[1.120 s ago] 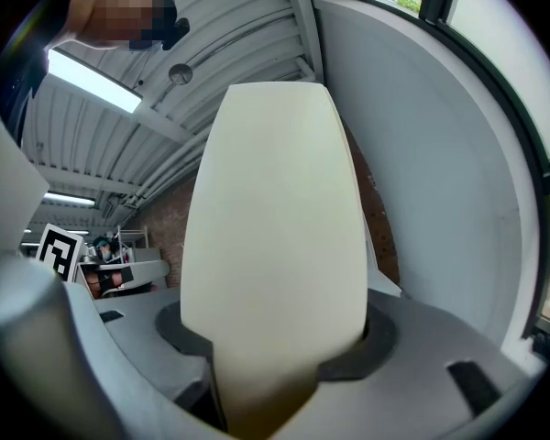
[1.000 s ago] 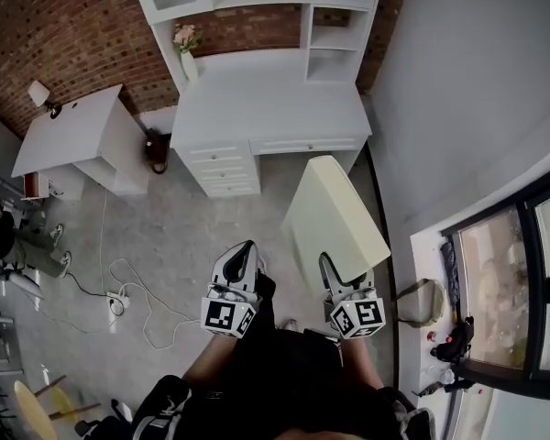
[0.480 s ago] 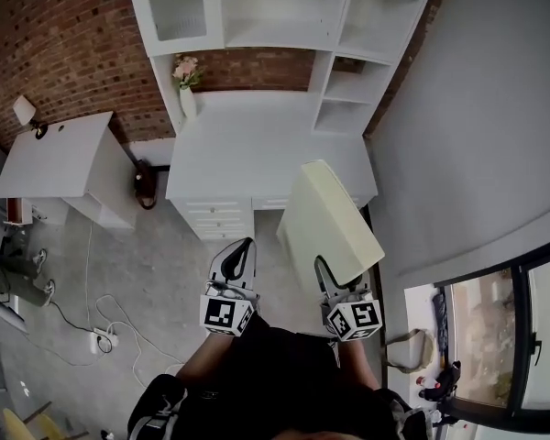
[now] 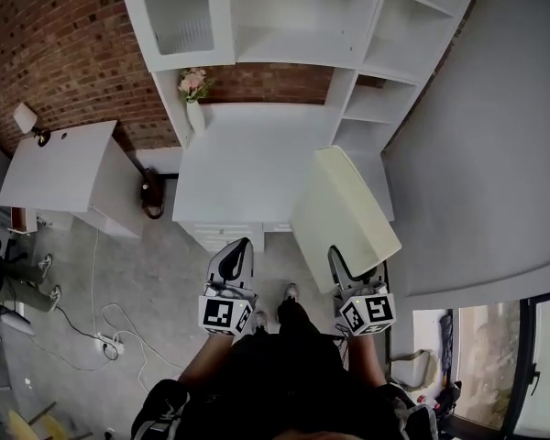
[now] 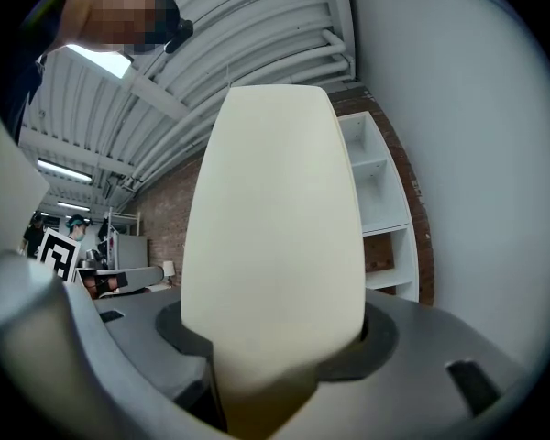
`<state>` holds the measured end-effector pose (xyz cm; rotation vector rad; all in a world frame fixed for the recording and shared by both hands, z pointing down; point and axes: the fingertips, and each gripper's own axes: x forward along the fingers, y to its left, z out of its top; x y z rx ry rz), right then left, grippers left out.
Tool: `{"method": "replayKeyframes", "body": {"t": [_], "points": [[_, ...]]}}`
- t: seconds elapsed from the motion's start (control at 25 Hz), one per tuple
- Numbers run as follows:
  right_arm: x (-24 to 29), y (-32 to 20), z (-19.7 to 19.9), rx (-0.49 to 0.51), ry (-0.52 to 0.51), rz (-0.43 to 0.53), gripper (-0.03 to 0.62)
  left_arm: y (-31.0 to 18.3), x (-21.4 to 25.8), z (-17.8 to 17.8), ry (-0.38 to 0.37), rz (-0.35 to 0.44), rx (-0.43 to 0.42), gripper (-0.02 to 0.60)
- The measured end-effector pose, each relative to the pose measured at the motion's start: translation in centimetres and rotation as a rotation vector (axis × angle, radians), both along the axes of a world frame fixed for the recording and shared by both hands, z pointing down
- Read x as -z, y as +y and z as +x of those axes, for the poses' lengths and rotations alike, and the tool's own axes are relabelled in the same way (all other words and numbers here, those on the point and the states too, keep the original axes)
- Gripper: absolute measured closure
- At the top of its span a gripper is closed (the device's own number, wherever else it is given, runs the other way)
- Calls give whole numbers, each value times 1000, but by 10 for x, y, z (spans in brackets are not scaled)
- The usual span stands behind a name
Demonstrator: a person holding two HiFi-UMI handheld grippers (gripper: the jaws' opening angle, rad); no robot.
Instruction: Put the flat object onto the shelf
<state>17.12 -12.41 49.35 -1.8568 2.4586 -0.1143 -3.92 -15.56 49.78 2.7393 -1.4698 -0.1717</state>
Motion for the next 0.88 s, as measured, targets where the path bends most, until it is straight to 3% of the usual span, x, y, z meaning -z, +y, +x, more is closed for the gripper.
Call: {"method": "replayKeyframes", "body": {"t": [0.44, 0.68, 0.88], "points": [[9, -118, 32, 135, -7, 16, 309, -113, 20, 36, -35, 18, 96, 572], [17, -163, 33, 153, 35, 25, 309, -154, 9, 29, -35, -3, 116, 572], [44, -181, 23, 130, 175, 70, 309, -185, 9, 19, -14, 3, 72, 572]]}}
